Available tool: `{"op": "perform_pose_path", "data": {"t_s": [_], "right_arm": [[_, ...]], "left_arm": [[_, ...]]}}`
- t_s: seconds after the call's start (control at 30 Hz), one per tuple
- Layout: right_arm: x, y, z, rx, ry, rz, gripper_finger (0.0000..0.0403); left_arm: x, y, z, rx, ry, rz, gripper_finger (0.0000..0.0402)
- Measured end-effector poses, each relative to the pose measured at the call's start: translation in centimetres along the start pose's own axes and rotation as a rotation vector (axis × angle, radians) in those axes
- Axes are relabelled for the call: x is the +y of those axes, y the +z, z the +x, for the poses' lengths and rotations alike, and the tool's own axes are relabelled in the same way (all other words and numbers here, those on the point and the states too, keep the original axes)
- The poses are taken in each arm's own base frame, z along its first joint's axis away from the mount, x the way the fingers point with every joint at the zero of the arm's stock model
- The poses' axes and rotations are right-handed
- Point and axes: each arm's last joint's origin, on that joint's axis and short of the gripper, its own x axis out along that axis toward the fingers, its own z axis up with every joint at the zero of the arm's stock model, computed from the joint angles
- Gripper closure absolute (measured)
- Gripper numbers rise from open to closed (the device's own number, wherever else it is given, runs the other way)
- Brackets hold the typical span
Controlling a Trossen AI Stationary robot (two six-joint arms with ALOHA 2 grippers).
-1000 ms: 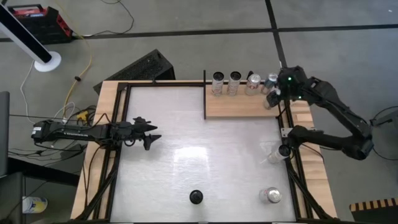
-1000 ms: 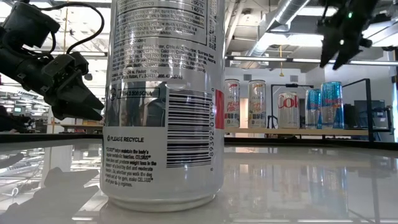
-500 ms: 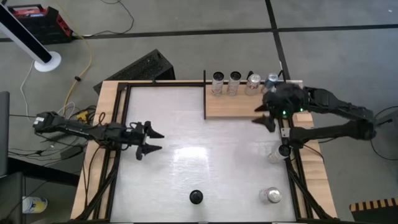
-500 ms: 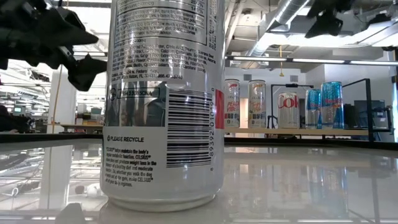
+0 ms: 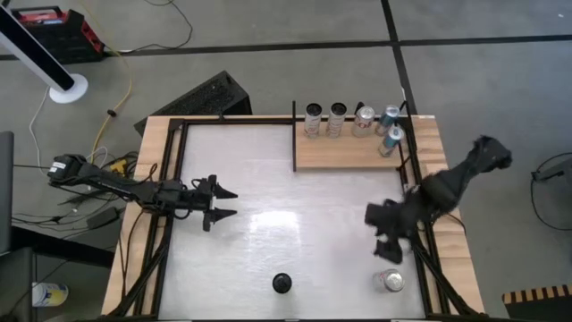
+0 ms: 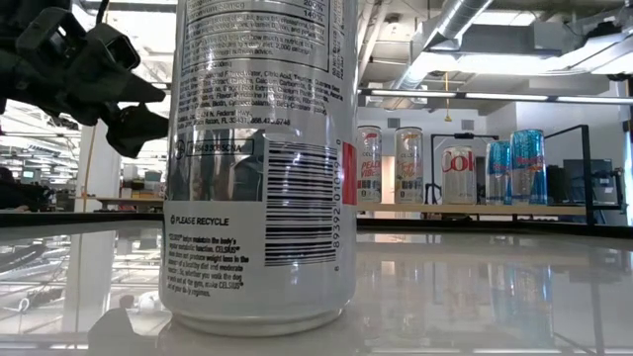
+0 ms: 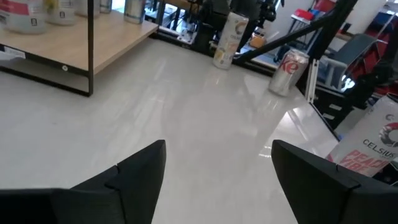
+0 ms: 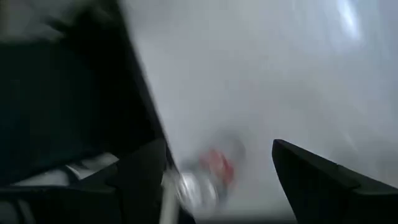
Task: Place canned beverage on shelf
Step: Put the silver soda can on the shelf aligned with the other silver soda can
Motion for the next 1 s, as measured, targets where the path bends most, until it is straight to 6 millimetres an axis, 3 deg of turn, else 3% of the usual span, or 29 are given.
{"op": "perform_pose_path", "data": {"t_s": [0.2,0.43,0.73,1.0], "right_arm": [[3.5,-0.1,0.8,0.233,-0.321,0.149,0.0085],[7.1,-0.1,1.9,0.260,-0.351,0.315,0.0085],[9.5,-3.7,5.4,0.299,-0.490,0.492,0.0081],[10.3,-5.6,6.0,0.258,-0.530,0.529,0.0030]], "left_arm": [[0.0,0.0,0.0,-0.003,0.000,0.047,0.0125],[-0.1,0.0,0.0,0.008,-0.028,0.099,0.0125],[-0.3,-0.3,0.0,0.064,-0.137,0.155,0.0125],[-0.4,-0.4,0.0,0.071,-0.176,0.177,0.0125]]}}
